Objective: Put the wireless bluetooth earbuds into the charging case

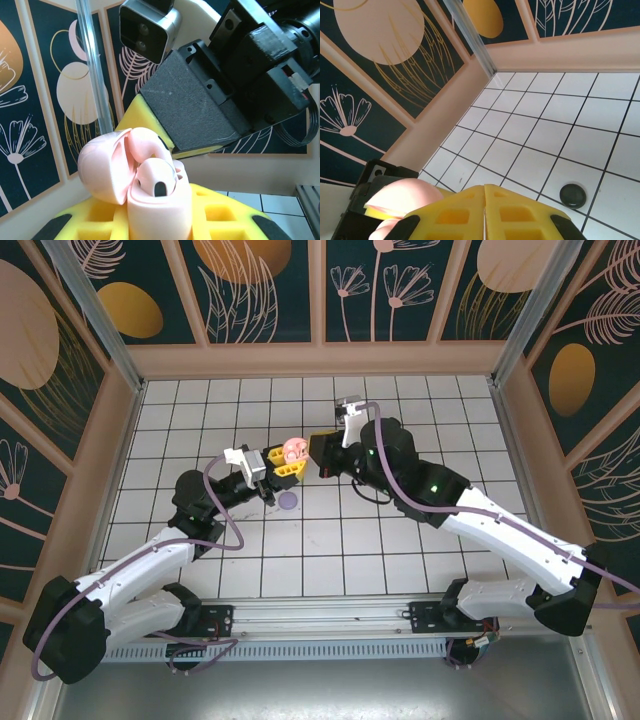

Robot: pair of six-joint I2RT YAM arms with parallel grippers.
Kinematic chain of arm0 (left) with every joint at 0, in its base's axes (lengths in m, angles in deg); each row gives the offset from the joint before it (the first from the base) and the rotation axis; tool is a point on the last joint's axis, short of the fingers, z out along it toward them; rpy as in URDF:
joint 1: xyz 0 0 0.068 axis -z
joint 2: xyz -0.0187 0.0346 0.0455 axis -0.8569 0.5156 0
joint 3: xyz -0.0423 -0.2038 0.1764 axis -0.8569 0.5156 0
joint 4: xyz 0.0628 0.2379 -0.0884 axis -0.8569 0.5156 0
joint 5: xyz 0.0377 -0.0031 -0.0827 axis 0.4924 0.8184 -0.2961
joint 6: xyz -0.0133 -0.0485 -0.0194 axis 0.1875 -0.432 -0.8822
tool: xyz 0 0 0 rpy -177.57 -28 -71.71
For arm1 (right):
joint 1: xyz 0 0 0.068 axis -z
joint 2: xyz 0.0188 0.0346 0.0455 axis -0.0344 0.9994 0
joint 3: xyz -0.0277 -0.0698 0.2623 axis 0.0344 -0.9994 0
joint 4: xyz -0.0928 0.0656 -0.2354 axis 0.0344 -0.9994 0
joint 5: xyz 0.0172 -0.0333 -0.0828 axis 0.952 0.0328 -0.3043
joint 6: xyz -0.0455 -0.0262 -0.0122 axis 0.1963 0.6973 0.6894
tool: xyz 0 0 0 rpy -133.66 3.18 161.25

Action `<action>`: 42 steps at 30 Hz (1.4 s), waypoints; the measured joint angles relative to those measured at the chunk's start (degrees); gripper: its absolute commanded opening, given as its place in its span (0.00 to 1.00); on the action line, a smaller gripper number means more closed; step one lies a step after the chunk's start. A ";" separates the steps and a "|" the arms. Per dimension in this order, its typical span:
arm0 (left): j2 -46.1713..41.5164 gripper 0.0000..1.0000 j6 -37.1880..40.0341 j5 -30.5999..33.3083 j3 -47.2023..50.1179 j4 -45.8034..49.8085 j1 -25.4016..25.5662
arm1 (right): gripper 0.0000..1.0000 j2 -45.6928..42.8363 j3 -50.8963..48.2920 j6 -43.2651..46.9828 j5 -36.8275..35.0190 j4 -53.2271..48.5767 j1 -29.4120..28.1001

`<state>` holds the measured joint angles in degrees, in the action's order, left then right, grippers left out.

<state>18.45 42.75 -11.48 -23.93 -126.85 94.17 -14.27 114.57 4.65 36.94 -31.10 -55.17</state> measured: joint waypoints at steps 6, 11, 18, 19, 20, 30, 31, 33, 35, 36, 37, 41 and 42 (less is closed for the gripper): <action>0.00 0.00 0.00 0.02 0.00 -0.74 0.02 | 0.09 0.00 0.52 0.02 -2.08 -0.22 -1.16; 0.00 0.00 0.00 -0.02 0.00 -0.76 0.02 | 0.09 -0.02 0.55 0.00 -3.48 -0.42 -1.81; 0.02 0.00 0.02 0.09 0.00 -0.96 0.02 | 0.09 -1.51 0.52 0.00 -4.68 -1.42 -4.20; 0.02 0.00 0.02 0.13 0.00 -1.03 0.02 | 0.09 -1.81 0.52 -0.02 -4.79 -1.62 -4.63; 0.04 0.00 0.02 0.20 -0.02 -1.01 0.02 | 0.09 -2.08 0.52 -0.02 -4.63 -1.73 -5.11; 0.55 0.00 0.02 0.24 -0.02 -0.96 0.02 | 0.09 -4.48 -0.07 0.00 -7.04 -2.93 -5.31; 0.55 0.00 0.04 0.24 -0.02 -0.96 0.02 | 0.09 -4.55 -0.07 0.00 -7.21 -2.93 -4.92; 0.55 0.00 0.02 0.24 -0.02 -0.96 0.02 | 0.09 -4.55 -0.07 0.02 -7.21 -2.93 -4.28; 0.55 0.00 0.02 0.22 -0.02 -0.96 0.02 | 0.09 -4.46 0.04 0.22 -7.19 -3.02 -3.74; 0.55 0.00 0.02 0.22 -0.02 -0.96 0.02 | 0.09 -4.26 0.33 0.26 -7.17 -3.04 -3.54; 0.55 0.00 0.02 0.22 -0.02 -0.96 0.02 | 0.09 -3.72 1.18 0.48 -7.04 -3.50 -3.19; 1.09 0.00 0.02 0.02 -0.04 -0.96 0.02 | 0.09 0.96 7.69 1.79 -5.18 -4.98 -0.50; 1.31 0.00 0.02 0.00 -0.04 -0.96 0.02 | 0.09 2.19 9.25 2.01 -4.68 -5.18 0.20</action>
<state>19.76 42.77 -11.48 -23.98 -127.81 94.19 -12.08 123.81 6.66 32.26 -36.28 -54.97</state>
